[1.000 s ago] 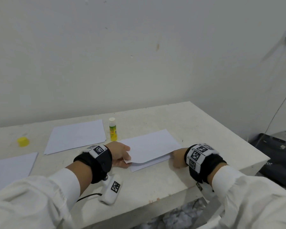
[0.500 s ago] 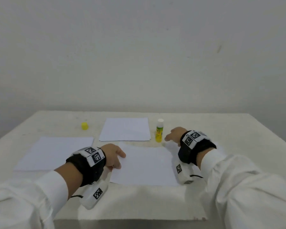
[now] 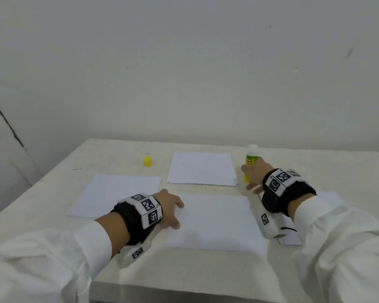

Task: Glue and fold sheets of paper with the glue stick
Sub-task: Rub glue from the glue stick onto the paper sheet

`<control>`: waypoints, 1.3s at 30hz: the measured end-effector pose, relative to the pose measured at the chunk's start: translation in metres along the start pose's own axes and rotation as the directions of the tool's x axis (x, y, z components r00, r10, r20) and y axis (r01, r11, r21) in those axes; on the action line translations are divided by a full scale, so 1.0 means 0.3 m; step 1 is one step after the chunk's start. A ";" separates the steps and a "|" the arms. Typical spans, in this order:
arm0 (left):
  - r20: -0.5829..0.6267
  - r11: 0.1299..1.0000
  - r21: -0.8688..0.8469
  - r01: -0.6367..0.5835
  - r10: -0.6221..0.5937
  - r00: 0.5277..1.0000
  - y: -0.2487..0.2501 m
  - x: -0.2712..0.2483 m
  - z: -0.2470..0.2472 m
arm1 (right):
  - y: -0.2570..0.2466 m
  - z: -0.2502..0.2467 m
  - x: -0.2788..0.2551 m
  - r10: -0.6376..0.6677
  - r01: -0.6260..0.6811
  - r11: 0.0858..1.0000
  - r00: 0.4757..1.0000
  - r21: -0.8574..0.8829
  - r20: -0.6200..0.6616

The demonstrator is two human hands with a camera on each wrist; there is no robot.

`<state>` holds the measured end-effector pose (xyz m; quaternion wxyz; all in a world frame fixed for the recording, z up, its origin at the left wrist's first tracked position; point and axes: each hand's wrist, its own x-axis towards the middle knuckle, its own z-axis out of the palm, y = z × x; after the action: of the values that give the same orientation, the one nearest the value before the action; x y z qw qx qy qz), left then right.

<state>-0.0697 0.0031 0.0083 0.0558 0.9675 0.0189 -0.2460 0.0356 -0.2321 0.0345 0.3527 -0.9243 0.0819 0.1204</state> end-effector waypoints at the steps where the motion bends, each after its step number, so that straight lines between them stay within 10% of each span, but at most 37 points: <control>1: -0.007 0.999 0.051 -0.020 0.021 1.000 -0.008 0.001 0.003 | -0.013 0.003 -0.022 0.005 -0.006 1.000 1.000 0.008 0.024; 6: 0.018 0.952 0.271 -0.144 0.145 0.989 -0.040 0.012 0.020 | -0.088 0.046 -0.103 -0.210 0.212 0.973 0.977 -0.097 0.023; 16: 0.025 0.977 0.190 -0.096 0.093 0.995 -0.084 0.011 0.049 | -0.256 0.332 -0.189 -0.394 0.398 0.900 0.917 -0.178 0.058; 29: 0.041 0.904 0.350 -0.248 0.249 0.968 -0.103 0.027 0.030 | -0.062 0.158 -0.182 -0.206 0.153 0.936 0.969 -0.317 -0.140; 39: 0.094 0.963 0.241 -0.122 0.102 0.990 -0.096 0.027 -0.002 | 0.001 0.102 -0.206 -0.163 0.153 0.987 0.921 -0.057 -0.353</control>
<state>-0.0642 0.0317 0.0021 -0.0500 0.9557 -0.0687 -0.2819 -0.0287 -0.2076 0.0296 0.3275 -0.9393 0.0679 -0.0766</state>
